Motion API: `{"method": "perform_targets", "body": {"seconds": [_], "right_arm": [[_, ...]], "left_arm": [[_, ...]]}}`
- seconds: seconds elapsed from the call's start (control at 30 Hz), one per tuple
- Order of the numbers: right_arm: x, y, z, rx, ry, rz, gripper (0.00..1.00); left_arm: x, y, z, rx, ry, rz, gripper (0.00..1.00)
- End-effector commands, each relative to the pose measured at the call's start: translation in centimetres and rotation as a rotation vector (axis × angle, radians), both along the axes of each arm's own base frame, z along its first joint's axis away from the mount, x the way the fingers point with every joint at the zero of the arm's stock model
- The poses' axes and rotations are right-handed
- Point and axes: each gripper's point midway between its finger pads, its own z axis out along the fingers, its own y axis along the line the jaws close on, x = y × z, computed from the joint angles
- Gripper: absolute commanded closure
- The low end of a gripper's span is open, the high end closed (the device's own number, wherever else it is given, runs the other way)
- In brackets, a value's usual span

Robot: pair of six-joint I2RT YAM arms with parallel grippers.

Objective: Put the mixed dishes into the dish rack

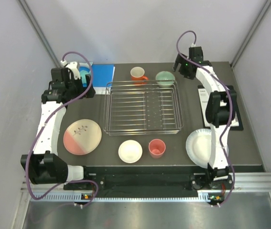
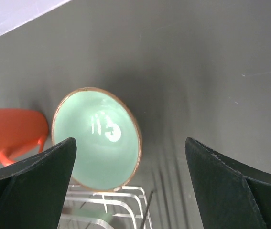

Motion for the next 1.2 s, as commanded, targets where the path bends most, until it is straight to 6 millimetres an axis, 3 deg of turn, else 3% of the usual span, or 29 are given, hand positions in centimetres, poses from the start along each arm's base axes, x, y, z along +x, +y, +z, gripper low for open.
{"method": "perform_targets", "body": {"seconds": [0.0, 0.2, 0.5, 0.73, 0.83, 0.87, 0.93, 0.97, 1.1, 1.17], "right_arm": [[2.7, 1.5, 2.8, 0.115, -0.112, 0.038, 0.06], [3.2, 2.2, -0.1, 0.147, -0.078, 0.066, 0.12], [3.4, 2.3, -4.1, 0.145, -0.022, 0.066, 0.35], [3.2, 1.8, -7.0, 0.114, 0.025, 0.058, 0.37], [3.1, 1.8, -7.7, 0.107, 0.034, 0.061, 0.46], [3.1, 1.8, -7.5, 0.105, 0.030, 0.063, 0.55], [3.0, 1.7, -7.3, 0.103, 0.026, 0.065, 0.64], [3.0, 1.7, -7.0, 0.101, 0.016, 0.069, 0.76], [2.8, 1.4, -5.7, 0.078, -0.008, 0.066, 0.92], [3.0, 0.8, -3.7, 0.046, -0.044, 0.049, 1.00]], "left_arm": [[0.6, 0.1, 2.2, 0.026, -0.107, -0.020, 0.01], [0.9, 0.2, 1.3, 0.026, -0.083, -0.011, 0.01], [0.6, 0.4, 0.9, 0.036, -0.066, -0.006, 0.01], [0.1, 0.5, 1.8, 0.037, -0.076, 0.003, 0.01], [-0.1, 0.5, 2.2, 0.039, -0.082, 0.005, 0.01], [-0.2, 0.6, 2.1, 0.043, -0.081, 0.005, 0.01], [-0.2, 0.7, 2.0, 0.051, -0.081, 0.009, 0.01], [-0.3, 0.7, 2.0, 0.053, -0.078, 0.010, 0.01], [-0.6, 0.8, 1.9, 0.054, -0.081, 0.013, 0.01], [-0.8, 0.7, 2.0, 0.051, -0.084, 0.010, 0.01]]}}
